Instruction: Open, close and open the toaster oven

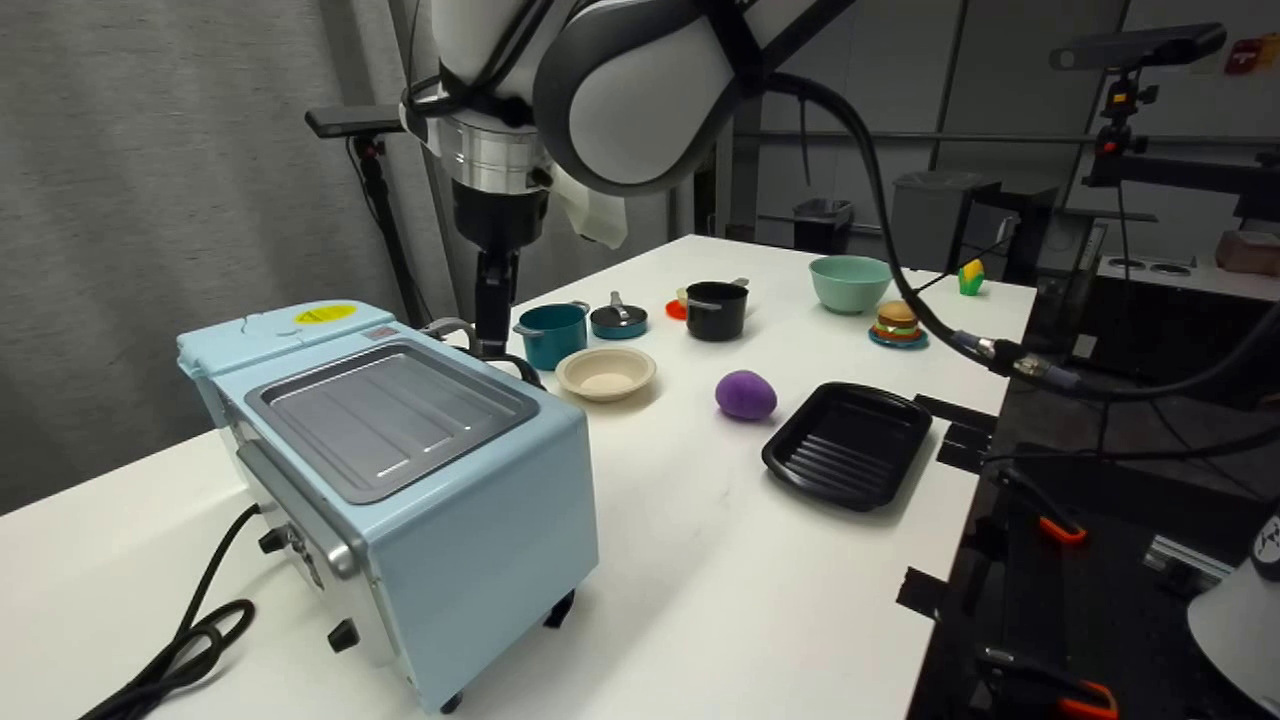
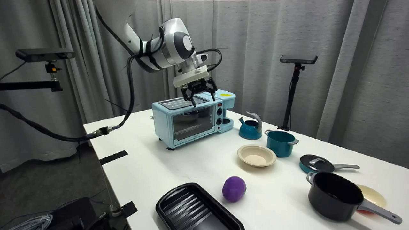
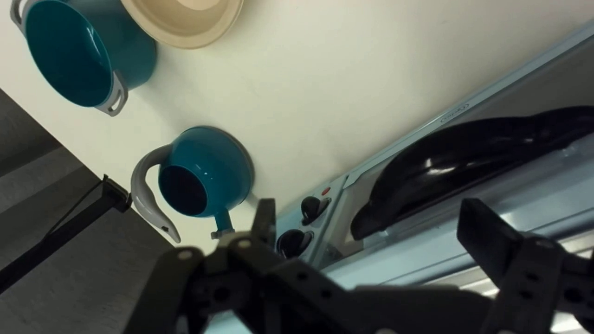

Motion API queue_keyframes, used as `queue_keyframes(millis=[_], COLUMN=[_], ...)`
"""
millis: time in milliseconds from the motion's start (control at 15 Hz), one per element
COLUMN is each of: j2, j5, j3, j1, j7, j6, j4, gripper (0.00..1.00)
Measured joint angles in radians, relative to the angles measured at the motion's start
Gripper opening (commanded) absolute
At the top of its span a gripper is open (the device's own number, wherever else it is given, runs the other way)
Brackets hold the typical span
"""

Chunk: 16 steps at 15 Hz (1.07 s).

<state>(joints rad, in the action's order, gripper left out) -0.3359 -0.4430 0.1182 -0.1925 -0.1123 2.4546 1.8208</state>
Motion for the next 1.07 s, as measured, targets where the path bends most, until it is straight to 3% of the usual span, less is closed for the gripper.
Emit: queue_keyframes(millis=[400,1067], j2=[-0.075,-0.076], j5=[0.0,0.0], j3=[-0.003,-0.018], j1=[-0.014,-0.013], j7=[0.029,0.05], j6=[-0.003,-0.007], j4=[-0.037,-0.037], gripper=[1.0,1.0])
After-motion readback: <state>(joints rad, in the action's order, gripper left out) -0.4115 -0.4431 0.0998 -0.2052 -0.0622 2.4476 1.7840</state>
